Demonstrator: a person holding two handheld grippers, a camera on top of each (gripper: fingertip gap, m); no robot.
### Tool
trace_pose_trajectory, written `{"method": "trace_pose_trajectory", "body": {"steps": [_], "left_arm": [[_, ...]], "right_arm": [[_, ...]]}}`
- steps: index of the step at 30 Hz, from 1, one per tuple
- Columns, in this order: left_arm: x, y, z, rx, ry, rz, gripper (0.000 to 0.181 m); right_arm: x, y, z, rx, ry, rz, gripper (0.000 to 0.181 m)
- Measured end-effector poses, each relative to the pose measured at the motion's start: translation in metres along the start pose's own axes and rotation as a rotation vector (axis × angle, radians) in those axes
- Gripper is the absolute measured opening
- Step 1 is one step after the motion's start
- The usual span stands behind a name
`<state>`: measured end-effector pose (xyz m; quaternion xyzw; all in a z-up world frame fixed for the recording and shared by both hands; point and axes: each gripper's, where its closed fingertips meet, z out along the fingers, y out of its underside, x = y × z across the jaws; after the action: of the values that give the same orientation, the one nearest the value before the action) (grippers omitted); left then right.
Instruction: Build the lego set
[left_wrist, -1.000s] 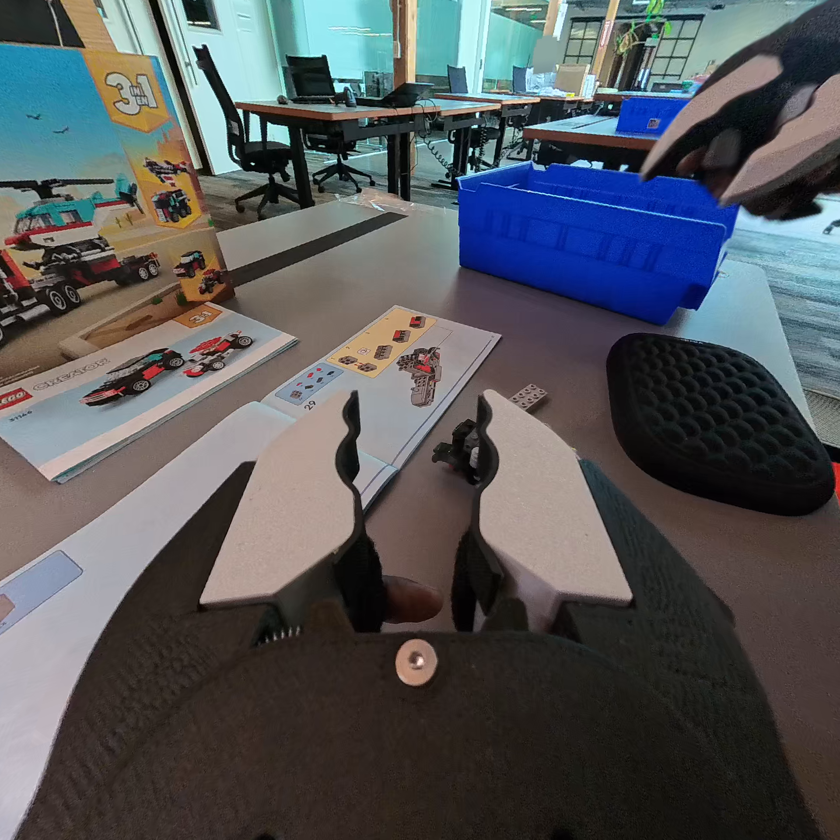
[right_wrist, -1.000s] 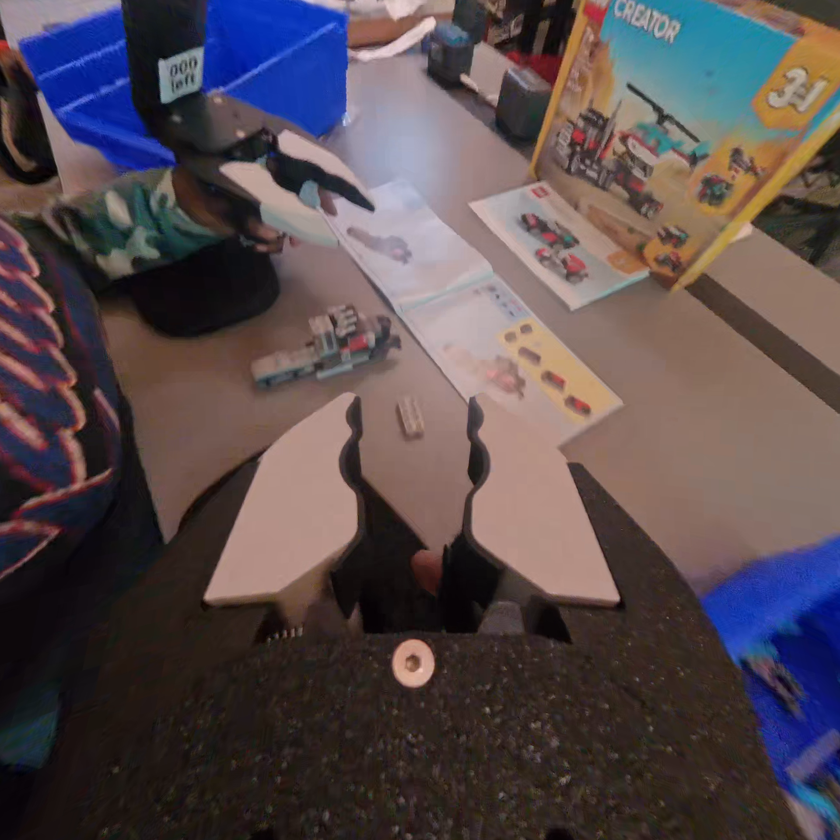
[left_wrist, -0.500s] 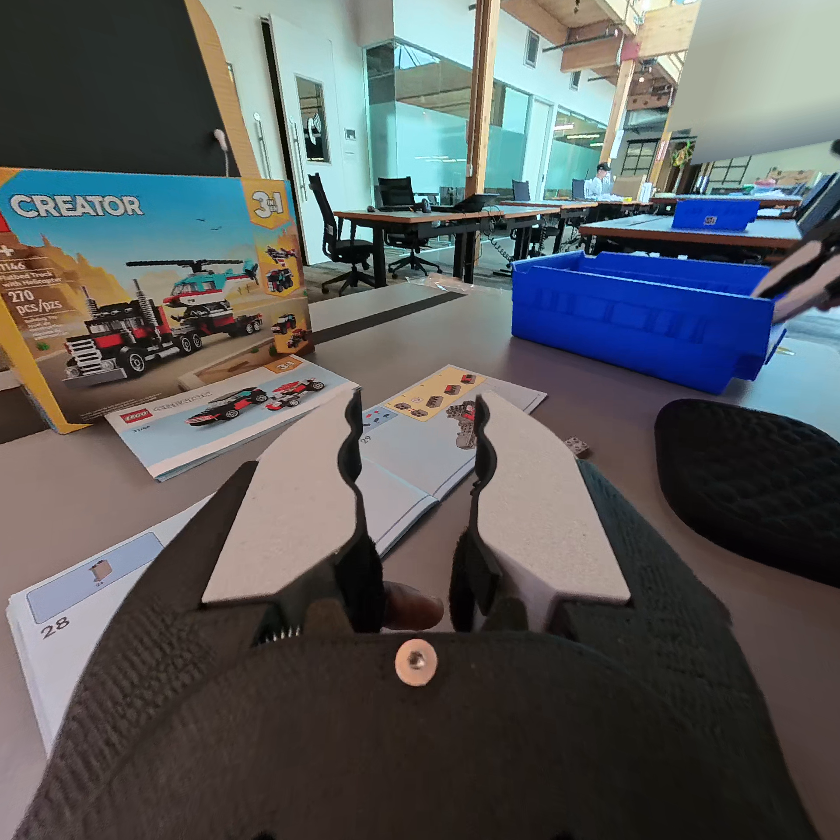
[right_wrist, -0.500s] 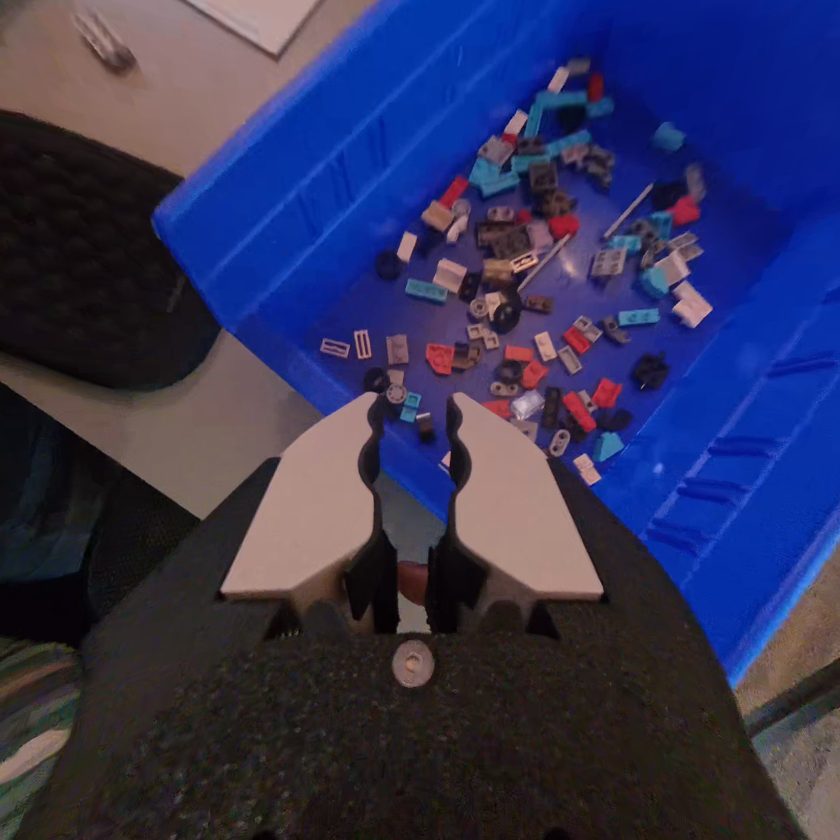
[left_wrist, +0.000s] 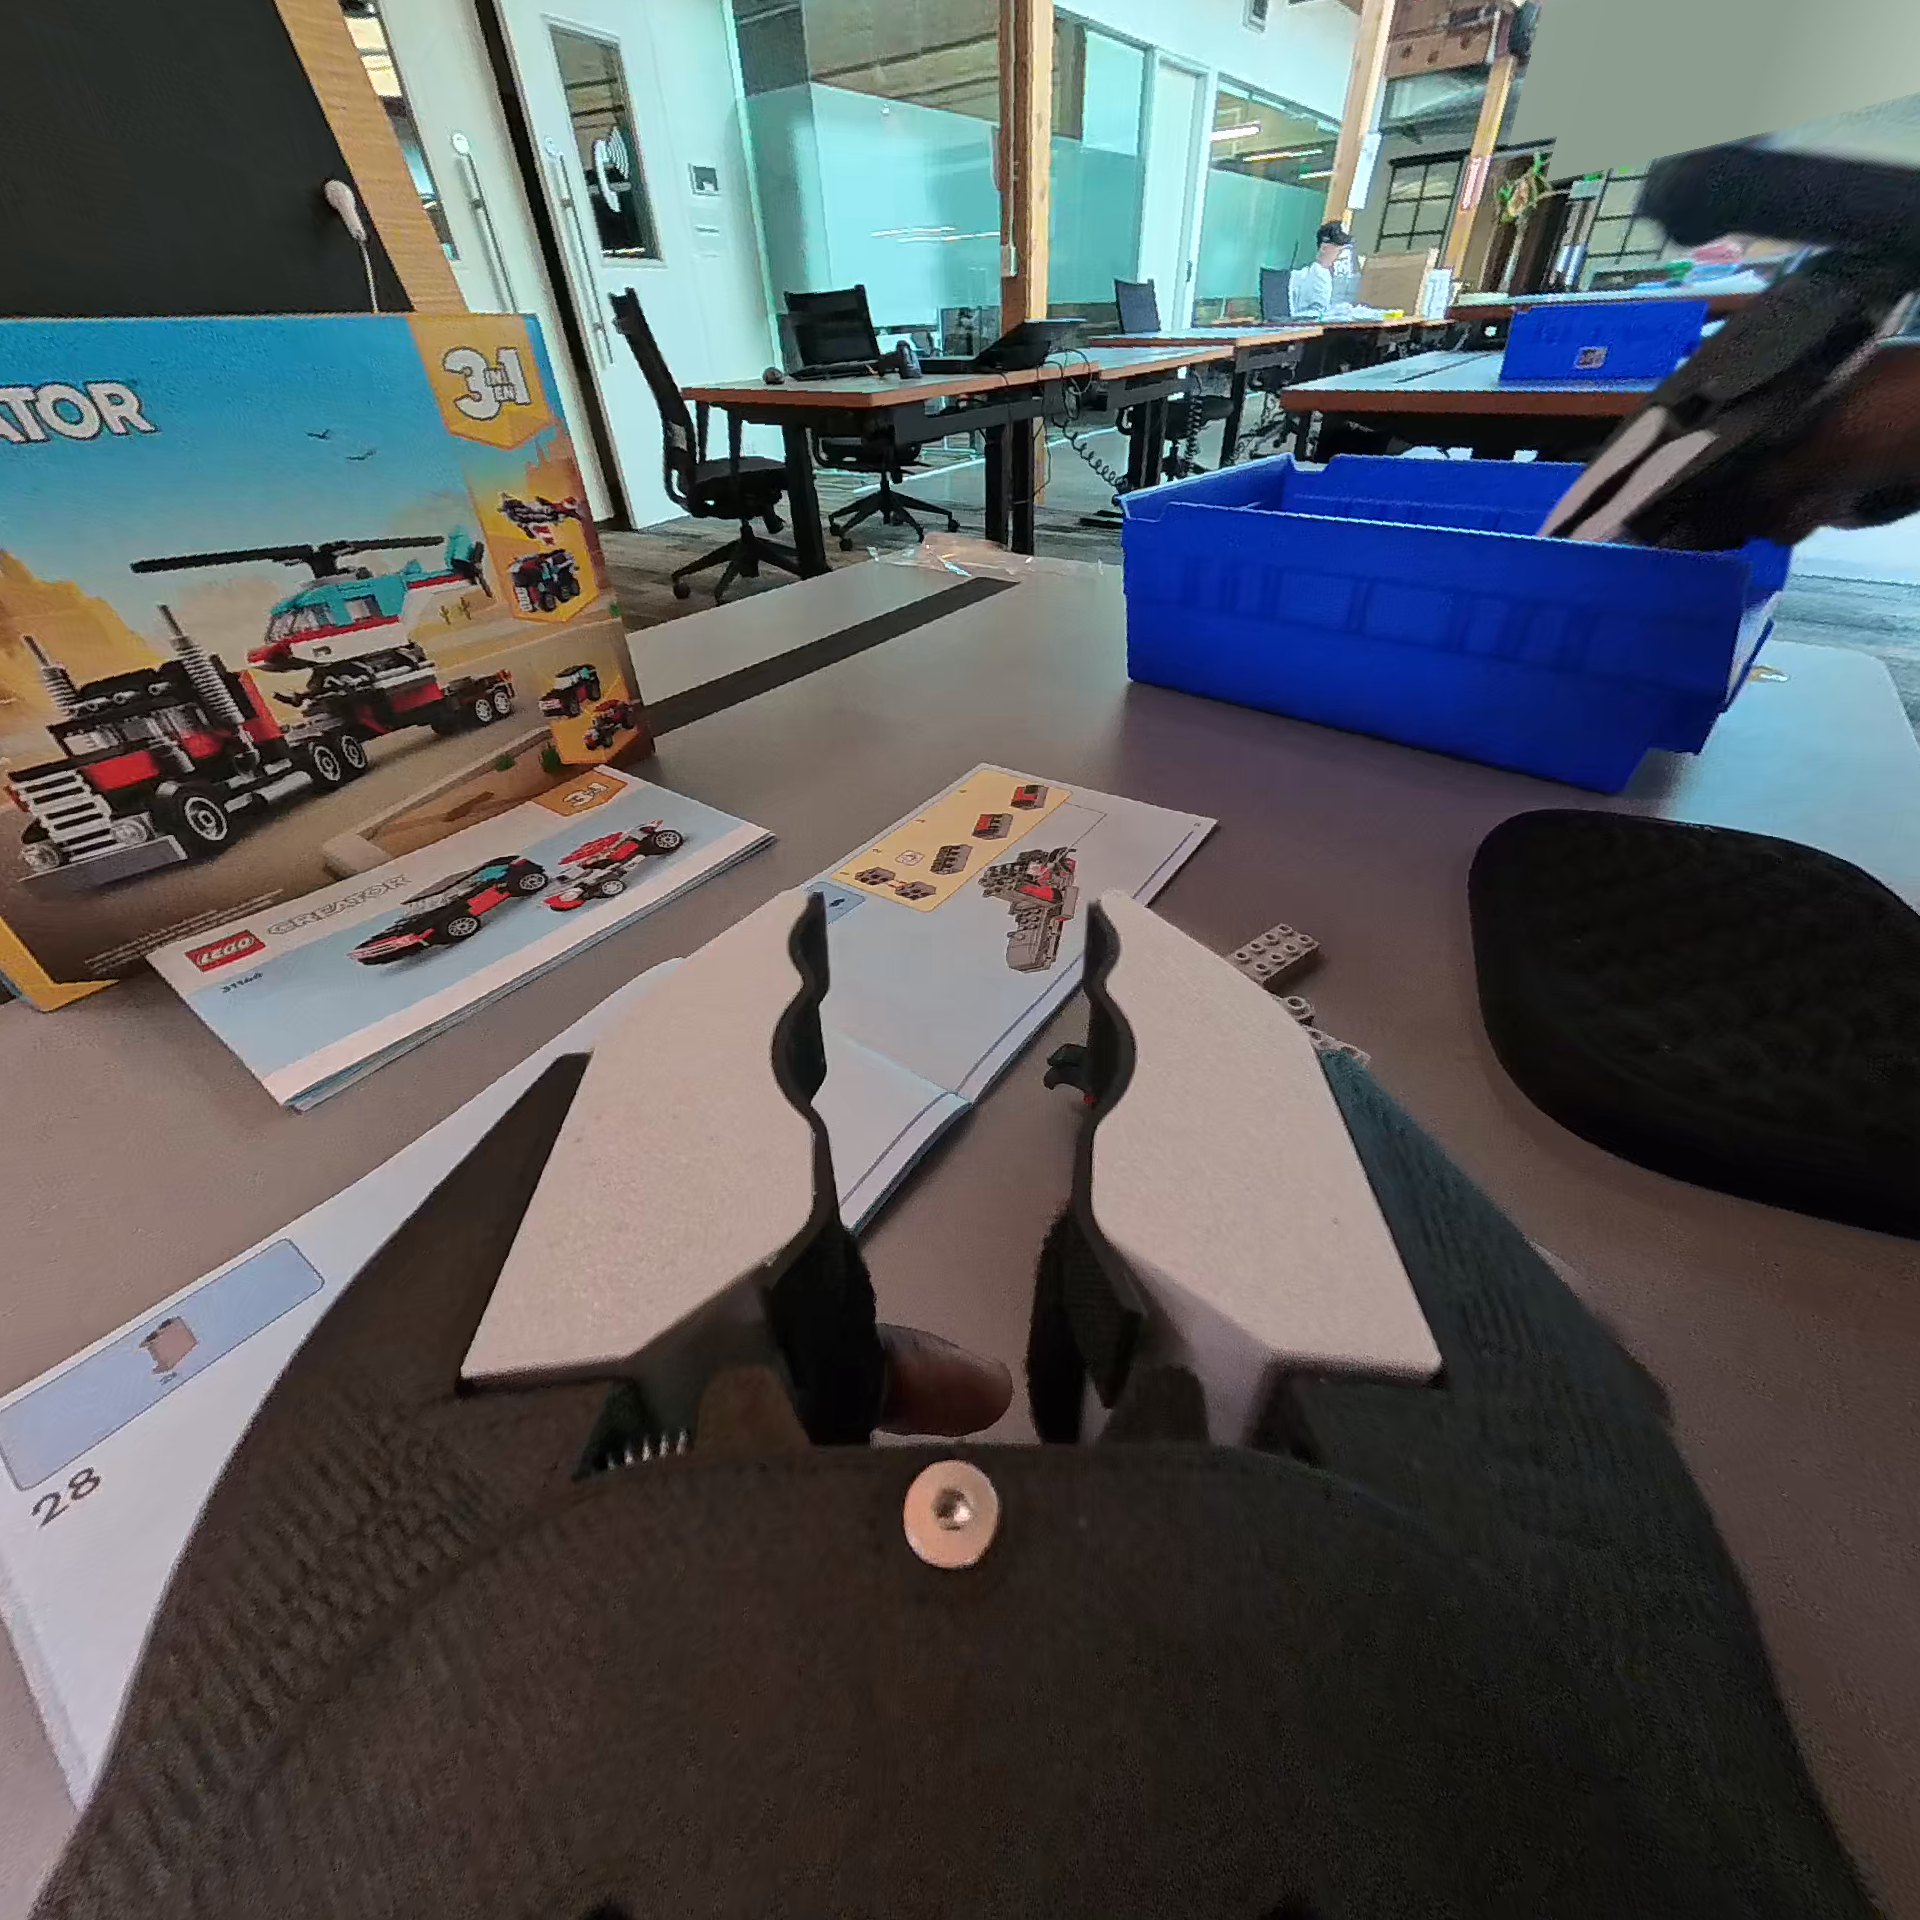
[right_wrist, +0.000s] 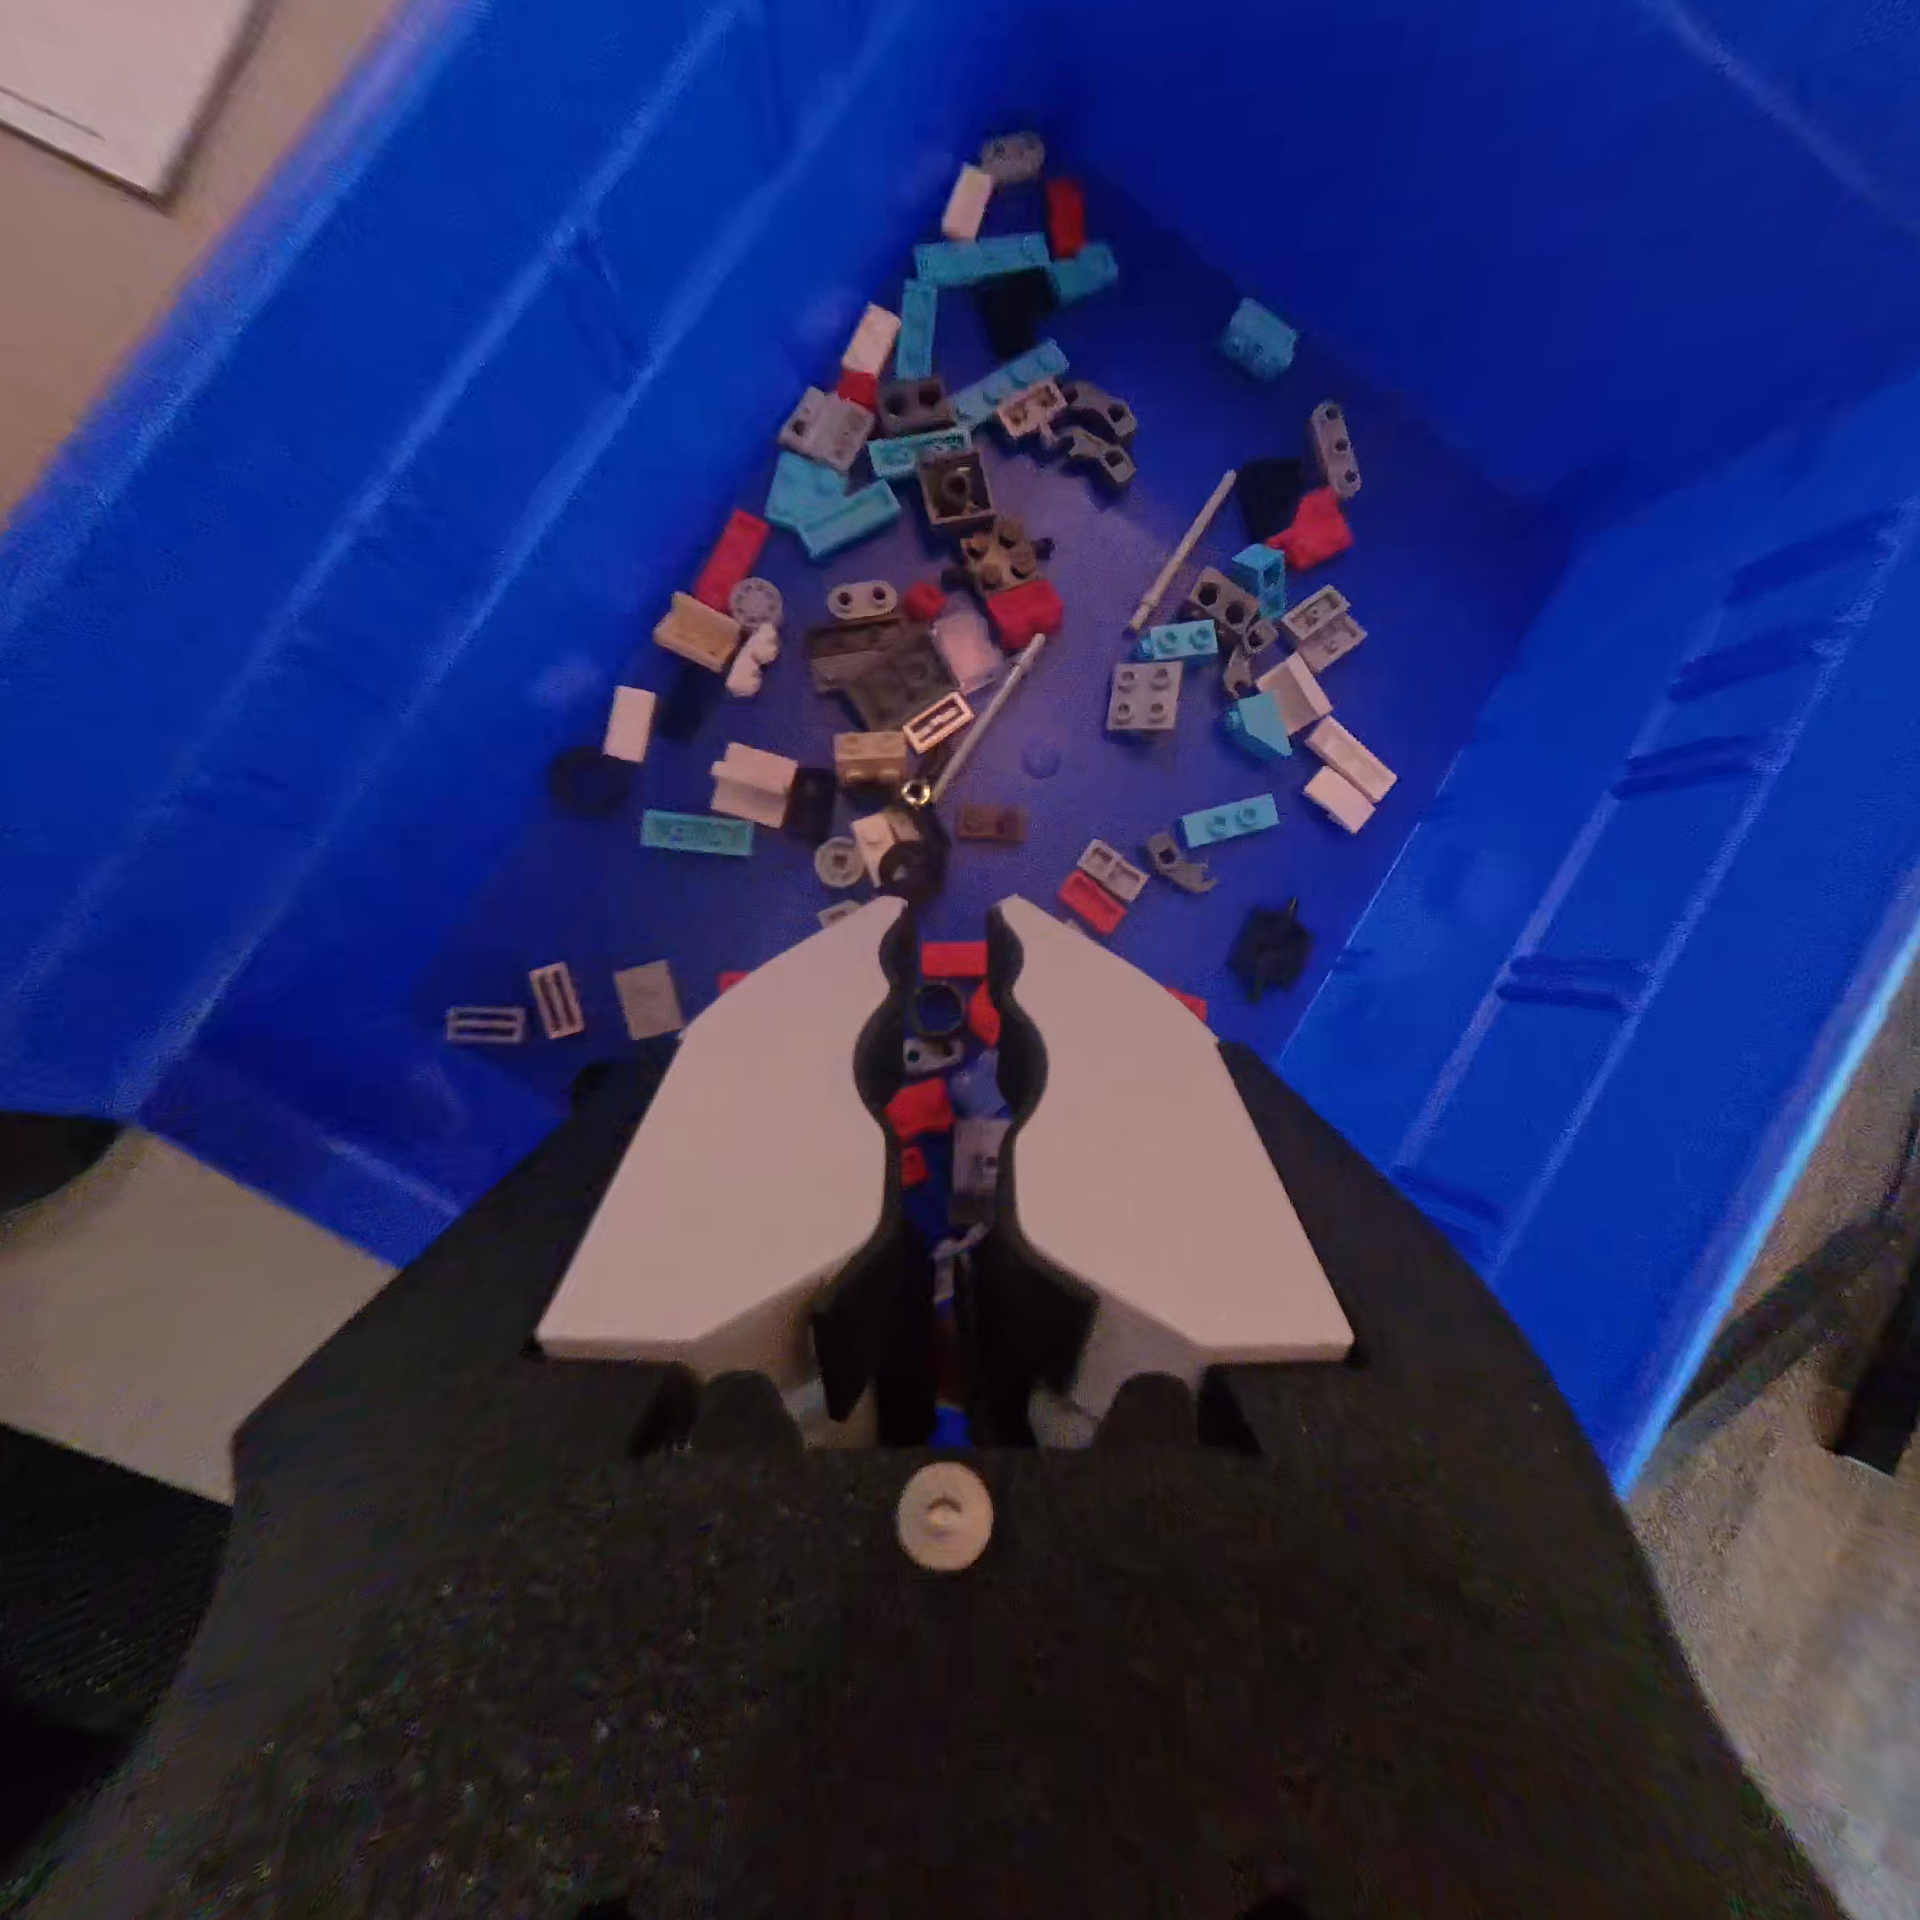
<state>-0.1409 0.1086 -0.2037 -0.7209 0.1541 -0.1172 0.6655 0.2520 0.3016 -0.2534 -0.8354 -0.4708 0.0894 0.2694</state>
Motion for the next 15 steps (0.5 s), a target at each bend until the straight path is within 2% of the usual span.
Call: {"method": "trace_pose_trajectory", "body": {"steps": [2,6,10,15], "left_arm": [[0.002,-0.001,-0.001,0.013,0.004,0.013,0.047],[0.0,-0.011,-0.01,0.096,-0.024,0.03,0.047],[-0.003,-0.019,-0.019,0.18,-0.037,0.005,0.046],[-0.012,-0.025,-0.027,0.245,-0.04,-0.074,0.046]], "right_arm": [[0.008,-0.001,0.02,-0.04,-0.038,0.046,0.014],[0.012,0.001,0.041,-0.063,-0.089,0.121,0.019],[0.007,0.005,0.048,-0.093,-0.142,0.145,0.023],[0.014,0.007,0.051,-0.12,-0.071,0.114,0.017]]}}
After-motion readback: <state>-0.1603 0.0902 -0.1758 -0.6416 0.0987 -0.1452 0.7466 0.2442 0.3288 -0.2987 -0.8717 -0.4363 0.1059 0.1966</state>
